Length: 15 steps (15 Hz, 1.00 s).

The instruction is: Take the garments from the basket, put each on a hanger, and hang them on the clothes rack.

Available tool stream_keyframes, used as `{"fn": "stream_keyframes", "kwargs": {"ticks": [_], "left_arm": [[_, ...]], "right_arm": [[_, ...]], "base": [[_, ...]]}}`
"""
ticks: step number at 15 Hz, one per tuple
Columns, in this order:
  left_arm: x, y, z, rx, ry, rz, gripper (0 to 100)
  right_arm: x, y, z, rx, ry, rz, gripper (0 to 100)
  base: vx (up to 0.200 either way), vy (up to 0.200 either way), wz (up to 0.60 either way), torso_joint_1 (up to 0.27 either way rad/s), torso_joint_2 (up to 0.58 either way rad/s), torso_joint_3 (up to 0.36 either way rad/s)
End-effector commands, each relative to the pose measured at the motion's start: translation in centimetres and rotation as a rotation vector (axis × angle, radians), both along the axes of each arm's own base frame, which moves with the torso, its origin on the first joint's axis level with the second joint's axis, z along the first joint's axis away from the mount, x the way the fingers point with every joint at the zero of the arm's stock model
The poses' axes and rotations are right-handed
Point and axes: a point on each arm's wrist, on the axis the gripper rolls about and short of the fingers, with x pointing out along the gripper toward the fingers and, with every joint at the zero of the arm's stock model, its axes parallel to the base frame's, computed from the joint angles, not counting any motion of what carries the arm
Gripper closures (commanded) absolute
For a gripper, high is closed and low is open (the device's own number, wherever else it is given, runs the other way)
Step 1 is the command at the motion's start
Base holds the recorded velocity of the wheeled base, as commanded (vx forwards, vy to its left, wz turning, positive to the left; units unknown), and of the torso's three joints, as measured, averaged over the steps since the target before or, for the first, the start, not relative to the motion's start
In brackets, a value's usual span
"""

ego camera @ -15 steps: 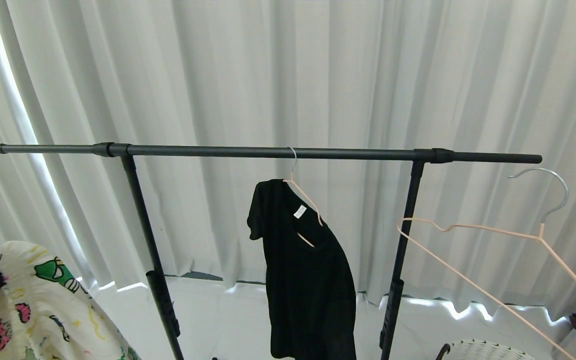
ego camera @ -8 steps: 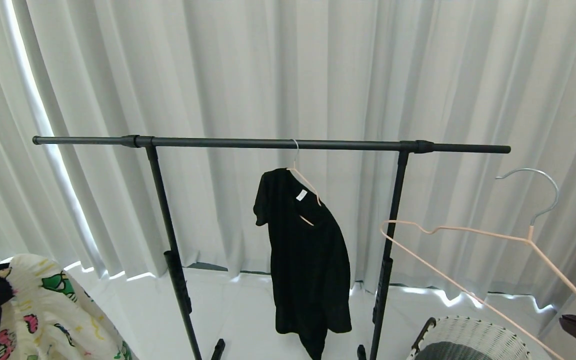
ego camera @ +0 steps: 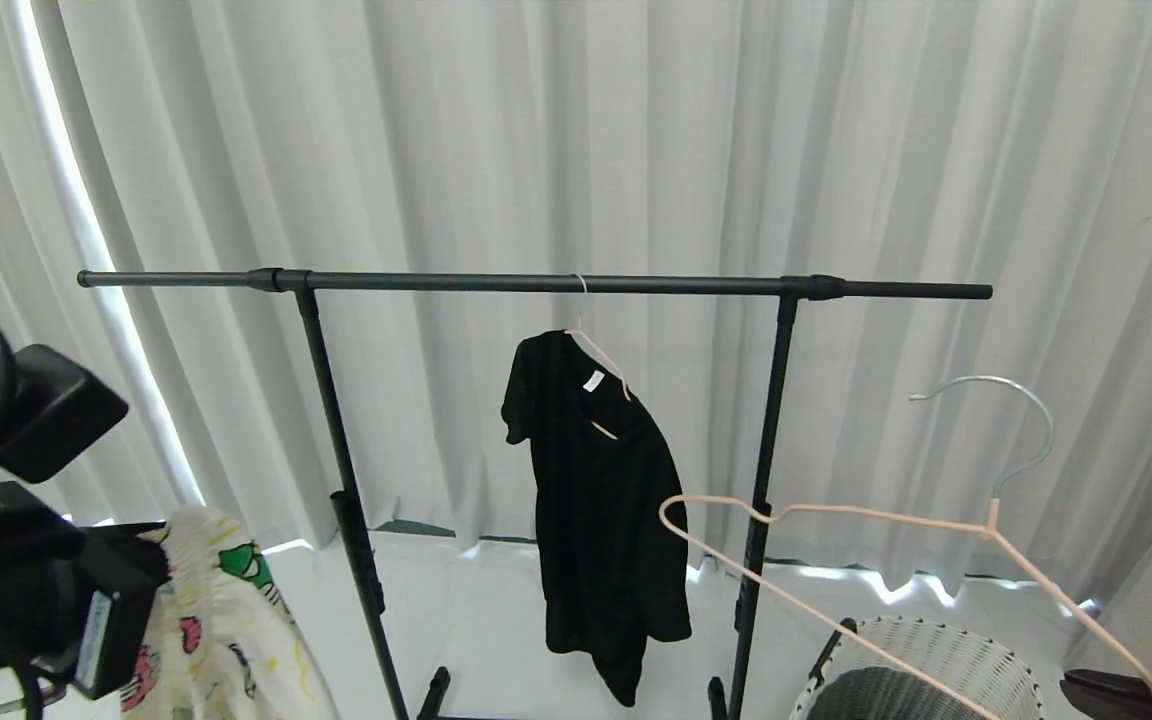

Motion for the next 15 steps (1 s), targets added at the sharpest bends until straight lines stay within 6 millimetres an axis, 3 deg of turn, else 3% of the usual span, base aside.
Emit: {"fn": "stream_keyframes", "kwargs": {"ticks": [1,3,6,15], "left_arm": [[4.1,-1.8,-0.2,-0.009,0.080,0.064,100],[7.3,-5.1,-0.1,-0.074,0.058,0.203,100],[8.7,-8.2,-1.3,-0.050,0.073,0.266,100],[10.1,-10.3,-2.9,-0.027,0.065,0.252,100]], "right_arm": [[0.2,0.8,-0.1,-0.001,0.022,0.072,100],[0.7,1.6,-0.2,0.019,0.038,0.137,100],[1.9,2.9,-0.2,0.060,0.050,0.125,100],[3.1,6.4,-0.1,0.182,0.071,0.195,100]], "base": [[0.000,0.000,0.00,0.000,0.00,0.000],[0.000,0.000,0.00,0.000,0.00,0.000],[0.000,0.000,0.00,0.000,0.00,0.000],[0.000,0.000,0.00,0.000,0.00,0.000]]}}
